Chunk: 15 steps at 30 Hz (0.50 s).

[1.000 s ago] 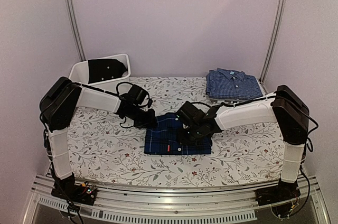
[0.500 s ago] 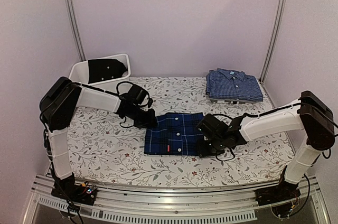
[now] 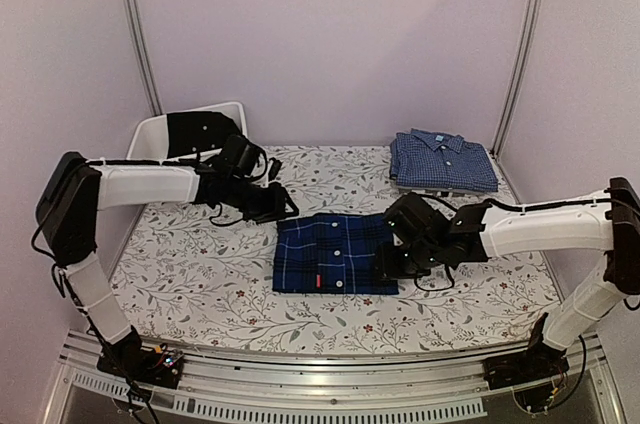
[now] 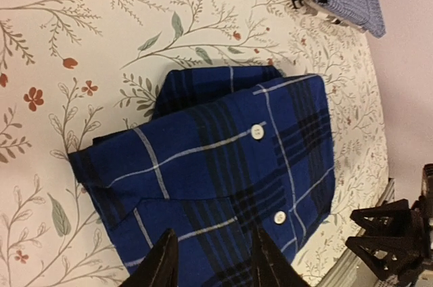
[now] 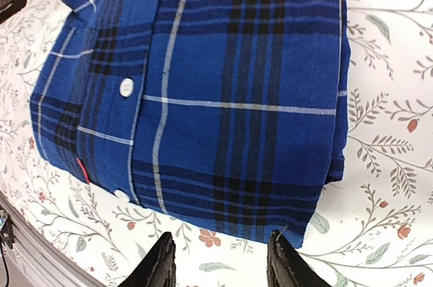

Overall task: Fold and stack the long sleeve shirts
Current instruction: Smooth out the square-folded shirt at the center of the board.

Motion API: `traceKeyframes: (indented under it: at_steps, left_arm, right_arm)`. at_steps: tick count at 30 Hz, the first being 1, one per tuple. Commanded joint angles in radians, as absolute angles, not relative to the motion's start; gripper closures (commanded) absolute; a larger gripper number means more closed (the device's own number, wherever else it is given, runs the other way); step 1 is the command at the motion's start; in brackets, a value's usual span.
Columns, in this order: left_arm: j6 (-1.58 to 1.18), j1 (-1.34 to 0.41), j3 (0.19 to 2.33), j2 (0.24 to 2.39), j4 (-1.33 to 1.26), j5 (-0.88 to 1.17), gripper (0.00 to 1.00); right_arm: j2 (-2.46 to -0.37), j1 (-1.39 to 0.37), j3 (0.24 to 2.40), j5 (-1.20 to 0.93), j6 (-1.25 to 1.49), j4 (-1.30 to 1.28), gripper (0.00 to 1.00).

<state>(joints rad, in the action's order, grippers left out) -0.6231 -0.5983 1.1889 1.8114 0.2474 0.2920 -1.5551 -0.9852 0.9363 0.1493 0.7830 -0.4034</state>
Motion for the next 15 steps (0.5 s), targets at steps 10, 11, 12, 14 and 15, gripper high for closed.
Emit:
traceKeyframes:
  at_steps: [10,11,12,14,15]
  left_arm:
    - [-0.687,-0.575,0.855,1.533,0.2,0.427,0.53]
    - [-0.689,-0.575,0.841,1.526,0.189,0.436,0.52]
    - [-0.689,-0.575,0.827,1.524,0.181,0.446,0.5]
    - [-0.686,-0.575,0.815,1.54,0.178,0.462,0.48]
    - [-0.685,-0.576,0.811,1.549,0.174,0.469,0.48]
  right_arm:
    - [-1.487,-0.859,0.939,0.108,0.698,-0.356,0.52]
    - [-1.491,-0.857,0.944,0.105,0.694,-0.349,0.52]
    - [-1.496,-0.857,0.947,0.102,0.691,-0.344,0.52]
    - [-1.515,-0.856,0.956,0.097,0.687,-0.331,0.52]
    - [-1.522,-0.856,0.961,0.09,0.684,-0.322,0.53]
